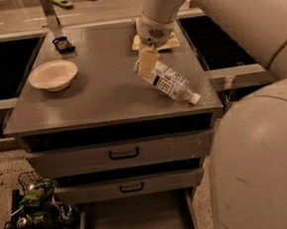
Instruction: Place blue plastic bottle into bottom drawer
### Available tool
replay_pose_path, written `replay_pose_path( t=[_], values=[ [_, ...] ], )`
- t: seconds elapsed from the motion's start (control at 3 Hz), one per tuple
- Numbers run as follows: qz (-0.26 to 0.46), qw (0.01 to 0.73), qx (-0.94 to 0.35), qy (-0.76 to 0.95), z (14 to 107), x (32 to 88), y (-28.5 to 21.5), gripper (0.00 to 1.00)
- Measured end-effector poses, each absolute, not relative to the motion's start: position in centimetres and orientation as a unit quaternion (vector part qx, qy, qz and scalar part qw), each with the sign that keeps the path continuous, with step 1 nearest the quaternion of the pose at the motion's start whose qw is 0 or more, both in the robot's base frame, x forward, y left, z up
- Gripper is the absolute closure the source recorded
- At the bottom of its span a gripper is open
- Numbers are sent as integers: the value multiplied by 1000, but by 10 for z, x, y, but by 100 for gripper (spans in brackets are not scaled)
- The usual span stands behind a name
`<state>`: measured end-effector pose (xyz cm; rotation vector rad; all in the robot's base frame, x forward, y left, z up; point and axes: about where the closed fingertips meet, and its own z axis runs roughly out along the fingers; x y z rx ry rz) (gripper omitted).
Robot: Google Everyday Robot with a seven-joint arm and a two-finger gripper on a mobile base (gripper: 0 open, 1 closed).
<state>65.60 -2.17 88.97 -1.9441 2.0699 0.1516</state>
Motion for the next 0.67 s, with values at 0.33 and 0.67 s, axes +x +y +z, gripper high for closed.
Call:
replay_pose_path(
  t=[0.33,0.67],
  values=[
    [45,167,-691,702,907,637,-19,100],
    [40,187,-704,684,921,621,-16,100]
  ],
)
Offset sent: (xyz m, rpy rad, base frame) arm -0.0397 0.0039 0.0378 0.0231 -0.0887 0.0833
